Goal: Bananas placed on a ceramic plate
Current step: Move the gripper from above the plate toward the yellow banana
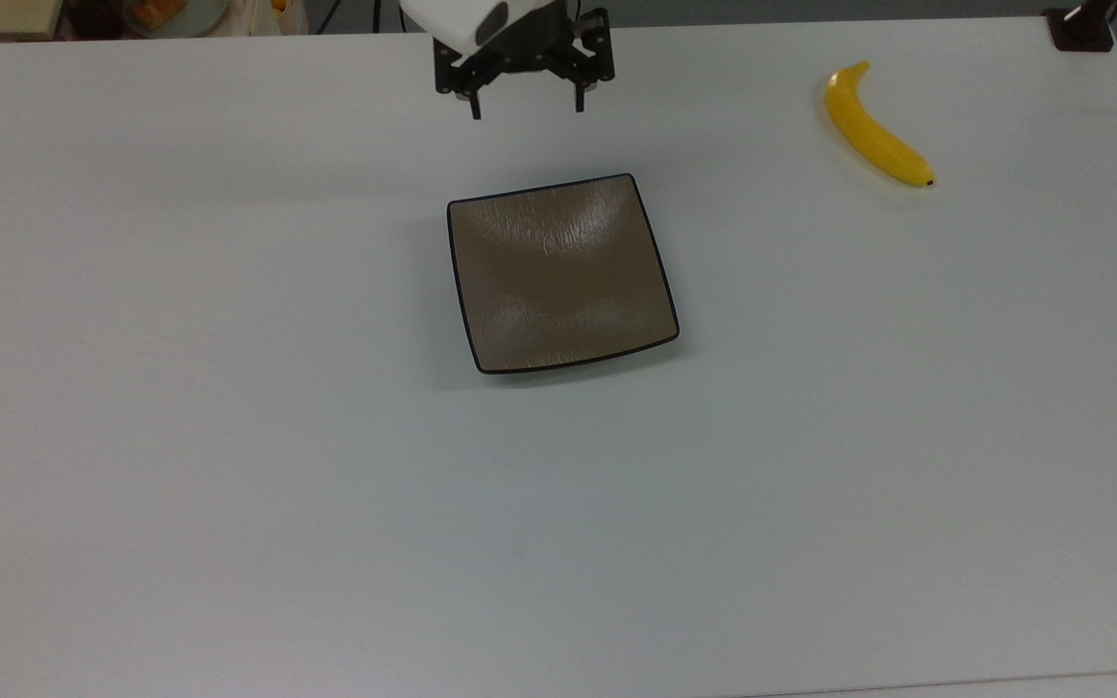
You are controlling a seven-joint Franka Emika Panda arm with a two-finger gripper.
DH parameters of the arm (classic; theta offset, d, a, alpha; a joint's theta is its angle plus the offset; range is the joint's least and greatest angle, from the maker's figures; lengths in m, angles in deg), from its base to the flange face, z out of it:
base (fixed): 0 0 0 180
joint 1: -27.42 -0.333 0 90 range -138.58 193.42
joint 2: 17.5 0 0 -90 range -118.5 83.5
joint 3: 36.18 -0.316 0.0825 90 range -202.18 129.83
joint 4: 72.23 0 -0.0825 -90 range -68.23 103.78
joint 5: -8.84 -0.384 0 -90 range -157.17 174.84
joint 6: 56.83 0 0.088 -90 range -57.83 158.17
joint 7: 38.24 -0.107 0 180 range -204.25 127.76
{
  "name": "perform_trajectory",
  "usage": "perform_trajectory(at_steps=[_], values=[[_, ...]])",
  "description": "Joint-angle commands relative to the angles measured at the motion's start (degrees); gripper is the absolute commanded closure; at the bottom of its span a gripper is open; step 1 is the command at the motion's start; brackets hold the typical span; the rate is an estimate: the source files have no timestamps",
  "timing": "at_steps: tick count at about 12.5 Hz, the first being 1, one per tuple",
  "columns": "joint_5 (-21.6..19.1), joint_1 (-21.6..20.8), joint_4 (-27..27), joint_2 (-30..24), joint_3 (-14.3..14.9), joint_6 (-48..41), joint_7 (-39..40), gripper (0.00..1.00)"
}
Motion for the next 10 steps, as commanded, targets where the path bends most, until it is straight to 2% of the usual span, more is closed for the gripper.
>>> perform_trajectory(at_steps=[1, 3, 6, 9, 10], values=[[-0.71, -0.43, 1.53, -0.95, -3.65, 0.45, -1.23, 0.0], [-0.71, -1.21, 1.8, -0.95, -7.08, 0.71, -2.19, 0.0], [-0.8, -4.98, 2.06, -0.77, -9.02, 0.98, -2.55, 0.0], [-1.15, -6.93, 4.07, -0.86, -14.28, 1.24, -4.22, 0.0], [-1.24, -8.76, 4.61, -0.86, -15.43, 2.55, -4.91, 0.0]])
